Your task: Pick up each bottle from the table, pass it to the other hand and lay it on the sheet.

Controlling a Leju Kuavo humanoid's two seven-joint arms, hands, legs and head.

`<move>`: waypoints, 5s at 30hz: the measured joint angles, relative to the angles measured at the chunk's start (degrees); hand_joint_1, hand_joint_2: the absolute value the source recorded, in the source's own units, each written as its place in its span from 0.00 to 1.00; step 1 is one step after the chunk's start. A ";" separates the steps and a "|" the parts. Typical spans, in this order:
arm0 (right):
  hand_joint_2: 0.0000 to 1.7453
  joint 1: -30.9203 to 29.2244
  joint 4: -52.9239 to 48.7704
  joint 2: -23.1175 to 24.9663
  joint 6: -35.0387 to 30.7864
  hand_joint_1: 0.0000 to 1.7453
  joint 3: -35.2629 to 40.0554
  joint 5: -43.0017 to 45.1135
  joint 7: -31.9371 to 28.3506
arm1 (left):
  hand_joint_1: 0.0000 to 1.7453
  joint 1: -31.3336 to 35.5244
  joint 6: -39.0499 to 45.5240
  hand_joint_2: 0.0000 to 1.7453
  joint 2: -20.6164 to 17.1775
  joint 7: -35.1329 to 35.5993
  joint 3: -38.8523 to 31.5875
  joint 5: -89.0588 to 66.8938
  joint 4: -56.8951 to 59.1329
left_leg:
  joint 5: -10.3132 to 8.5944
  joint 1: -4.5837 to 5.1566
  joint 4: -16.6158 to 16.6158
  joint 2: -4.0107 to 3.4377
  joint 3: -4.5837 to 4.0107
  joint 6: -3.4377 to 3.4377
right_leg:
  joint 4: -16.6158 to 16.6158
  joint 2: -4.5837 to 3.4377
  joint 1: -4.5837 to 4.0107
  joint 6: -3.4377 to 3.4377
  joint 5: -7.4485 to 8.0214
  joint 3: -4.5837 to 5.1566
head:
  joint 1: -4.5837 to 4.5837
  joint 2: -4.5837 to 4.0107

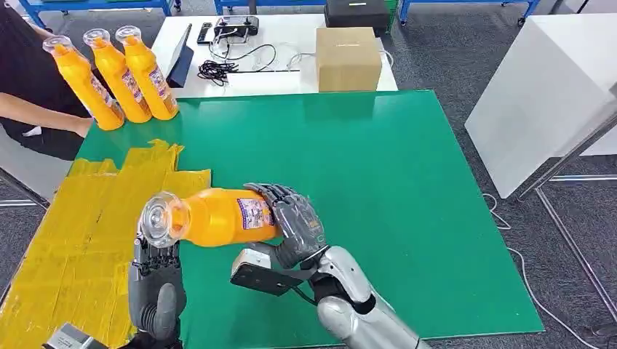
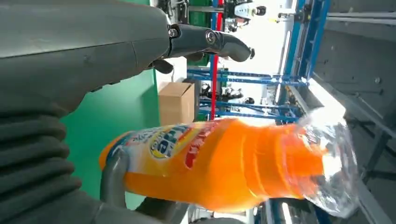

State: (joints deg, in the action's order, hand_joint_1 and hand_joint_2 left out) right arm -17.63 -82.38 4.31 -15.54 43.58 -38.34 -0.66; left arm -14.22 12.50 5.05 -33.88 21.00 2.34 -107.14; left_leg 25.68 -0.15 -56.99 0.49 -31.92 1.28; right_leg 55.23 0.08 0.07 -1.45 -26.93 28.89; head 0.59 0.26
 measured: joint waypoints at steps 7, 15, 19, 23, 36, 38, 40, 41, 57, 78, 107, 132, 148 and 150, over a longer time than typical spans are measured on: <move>1.00 -1.44 -0.13 0.72 0.09 1.00 0.04 1.71 0.02 | 0.00 0.26 0.55 1.00 0.00 -0.15 0.02 0.13 0.15 | -0.01 0.00 0.00 0.00 0.00 0.00 | 0.00 0.00 0.00 0.00 0.00 -0.01 | -0.02 0.00; 1.00 -4.25 1.42 3.06 1.38 1.00 0.70 4.77 1.33 | 0.00 0.88 0.57 1.00 0.22 -1.05 0.02 1.42 0.61 | -0.01 0.00 0.00 0.00 0.00 0.01 | 0.00 0.00 0.00 0.00 0.00 -0.01 | 0.00 0.00; 1.00 -6.17 4.15 4.54 2.16 1.00 1.24 5.64 1.73 | 0.00 2.03 -0.57 1.00 0.96 -0.72 0.00 2.05 0.81 | -0.02 0.00 0.00 0.00 0.00 0.01 | 0.01 0.00 0.00 0.00 0.00 -0.02 | -0.02 0.00; 1.00 -7.09 5.90 6.03 2.23 1.00 2.05 6.05 1.81 | 0.00 2.28 -1.20 1.00 1.57 -0.66 -0.04 3.37 0.81 | -0.03 0.00 0.00 0.02 -0.01 0.00 | 0.01 0.01 0.00 0.00 0.00 -0.02 | -0.02 0.00; 1.00 -8.19 9.22 8.22 2.05 1.00 4.74 5.42 3.21 | 0.00 1.78 -1.40 1.00 2.23 -1.20 -1.40 5.99 0.79 | -0.03 0.00 0.00 0.01 -0.02 0.00 | 0.01 0.00 0.00 0.00 0.00 -0.01 | 0.00 0.00; 1.00 -8.22 9.49 8.39 2.03 1.00 4.90 5.24 3.39 | 0.00 1.59 -1.38 1.00 2.23 -1.25 -1.73 6.19 0.79 | -0.03 0.00 0.00 0.01 -0.02 0.00 | 0.01 0.00 0.00 0.00 0.00 -0.01 | 0.00 0.00; 1.00 -8.24 9.60 8.52 2.03 1.00 5.01 5.05 3.48 | 0.00 1.43 -1.55 1.00 2.30 -1.25 -1.97 6.82 0.74 | -0.03 0.00 0.00 0.01 -0.02 0.00 | 0.01 0.01 0.00 0.00 0.00 -0.01 | 0.00 0.00; 1.00 -8.29 9.66 8.55 1.95 1.00 5.16 4.64 3.80 | 0.00 1.34 -1.68 1.00 2.34 -1.25 -2.10 7.21 0.72 | -0.03 0.00 0.00 0.02 -0.02 0.00 | 0.01 0.01 0.00 0.00 0.00 -0.01 | 0.00 0.00; 1.00 -10.00 13.24 9.22 0.39 1.00 6.62 0.87 5.97 | 0.00 -0.30 -4.22 1.00 2.40 0.22 -3.91 12.41 -0.44 | -0.03 0.00 0.00 0.01 -0.01 0.00 | 0.01 0.00 0.01 0.00 0.00 0.00 | -0.02 0.00; 1.00 -16.20 25.27 14.73 -2.19 1.00 4.87 1.22 2.97 | 0.00 3.39 -4.11 1.00 2.03 2.60 -4.09 14.05 0.52 | -0.05 -0.01 0.00 -0.04 0.00 -0.02 | 0.01 -0.01 0.01 0.00 0.00 0.06 | 0.00 0.00; 1.00 -16.09 29.44 16.28 0.37 1.00 9.42 5.51 0.37 | 0.00 6.39 7.49 1.00 0.55 6.12 -0.96 3.11 3.23 | -0.05 -0.01 -0.01 -0.10 -0.04 -0.03 | 0.01 -0.03 0.01 0.01 0.01 0.09 | 0.00 0.00; 1.00 -13.35 27.02 14.69 2.82 1.00 14.43 6.10 -0.07 | 0.00 4.77 8.13 1.00 0.55 5.82 -1.64 7.34 3.17 | -0.05 -0.01 0.00 -0.15 -0.04 -0.03 | 0.01 -0.06 0.01 0.01 0.01 0.10 | -0.02 0.00; 1.00 -13.59 26.60 14.71 3.41 1.00 14.47 8.55 -0.02 | 1.00 5.21 5.99 1.00 0.26 4.20 -1.90 13.92 2.60 | -0.05 -0.01 0.00 -0.15 -0.04 -0.03 | 0.01 -0.06 0.01 0.01 0.01 0.10 | 0.00 0.00; 1.00 -13.64 26.53 14.71 3.50 1.00 14.47 8.61 -0.02 | 1.00 5.26 5.99 1.00 0.26 4.13 -1.92 13.99 2.60 | -0.05 -0.01 0.00 -0.14 -0.04 -0.03 | 0.01 -0.05 0.01 0.01 0.01 0.10 | 0.00 0.00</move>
State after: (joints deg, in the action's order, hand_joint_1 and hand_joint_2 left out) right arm -31.27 -55.84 19.02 -12.04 58.05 -29.73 -0.68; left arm -8.96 18.49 5.31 -29.75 19.08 16.33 -104.54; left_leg 25.63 -0.16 -56.99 0.34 -31.97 1.25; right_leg 55.24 0.02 0.09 -1.44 -26.92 28.99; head 0.59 0.26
